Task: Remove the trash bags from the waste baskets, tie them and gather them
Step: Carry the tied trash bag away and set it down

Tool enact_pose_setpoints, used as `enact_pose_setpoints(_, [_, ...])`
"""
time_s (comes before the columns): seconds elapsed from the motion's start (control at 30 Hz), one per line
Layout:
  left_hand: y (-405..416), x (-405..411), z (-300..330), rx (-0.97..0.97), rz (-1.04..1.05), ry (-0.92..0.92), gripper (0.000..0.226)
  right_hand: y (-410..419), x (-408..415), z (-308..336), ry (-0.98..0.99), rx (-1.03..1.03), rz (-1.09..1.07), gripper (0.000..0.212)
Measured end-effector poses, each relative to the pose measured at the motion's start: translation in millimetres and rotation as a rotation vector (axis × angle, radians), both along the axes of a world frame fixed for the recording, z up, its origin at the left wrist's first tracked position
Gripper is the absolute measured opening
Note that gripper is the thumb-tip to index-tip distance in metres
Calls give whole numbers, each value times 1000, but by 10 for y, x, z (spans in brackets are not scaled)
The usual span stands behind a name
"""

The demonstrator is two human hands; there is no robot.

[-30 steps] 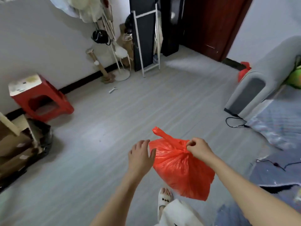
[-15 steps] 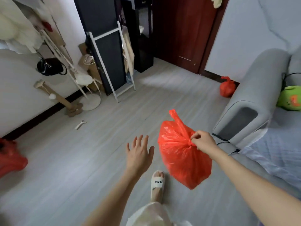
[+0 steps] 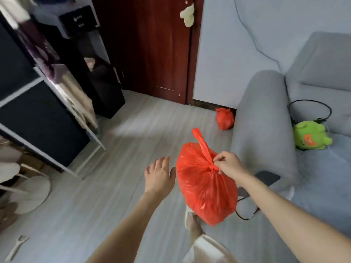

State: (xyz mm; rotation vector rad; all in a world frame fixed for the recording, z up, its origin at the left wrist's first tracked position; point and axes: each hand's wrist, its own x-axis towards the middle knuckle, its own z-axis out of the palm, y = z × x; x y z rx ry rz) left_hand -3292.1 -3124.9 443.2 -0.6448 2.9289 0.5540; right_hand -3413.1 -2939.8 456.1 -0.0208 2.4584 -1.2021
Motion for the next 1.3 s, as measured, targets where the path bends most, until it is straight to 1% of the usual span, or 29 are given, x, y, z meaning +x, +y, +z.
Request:
enact_pose_setpoints(0.1, [-241, -1099, -97, -27, -20, 9, 50, -223, -990, -161, -18, -8, -27, 28])
enact_pose_setpoints(0.23, [-564, -2585, 40, -29, -74, 3, 49, -477, -2285, -185, -48, 30, -63, 25])
enact_pose_setpoints(0.37, [-824, -3826, 191, 0, -94, 58, 51, -690, -3334, -71, -27, 44, -148, 28])
enact_pose_setpoints(0.5, [-1063, -4771, 151, -19, -145, 88, 52, -913, -4274, -55, -28, 19, -198, 20])
enact_pose_setpoints(0.67, [-1475, -6379, -90, -52, -258, 79, 55, -1277, -5611, -442, -51, -11, -298, 20])
enact_pose_setpoints(0.73, [-1622, -7068, -301, -75, -306, 80, 58, -1426, -6119, -769, -46, 20, -335, 18])
enact_pose_setpoints(0.8, [-1749, -7829, -627, -92, -373, 60, 60, -1576, -6660, -1242, -59, 55, -409, 13])
enact_pose_setpoints(0.83, [-1795, -8178, -828, -111, -396, 48, 61, -1633, -6910, -1500, -78, 86, -426, 14])
enact_pose_setpoints(0.9, [-1827, -8636, -1044, -136, -431, 64, 63, -1704, -7187, -1848, -129, 113, -474, 16])
enact_pose_setpoints(1.0, [-1833, -9336, -1543, -147, -496, 91, 67, -1799, -7659, -2460, -171, 115, -524, 16])
enact_pose_setpoints(1.1, [-1775, -10041, -2280, -197, -558, 83, 72, -1852, -8181, -3260, -195, 131, -570, 16])
enact_pose_setpoints(1.13, [-1748, -10218, -2462, -208, -566, 99, 75, -1866, -8302, -3449, -204, 133, -581, 16])
enact_pose_setpoints(1.17, [-1692, -10439, -2752, -232, -591, 115, 78, -1867, -8441, -3778, -210, 134, -597, 16])
enact_pose_setpoints(1.3, [-1547, -10997, -3595, -298, -630, 172, 87, -1837, -8799, -4703, -226, 153, -577, 19])
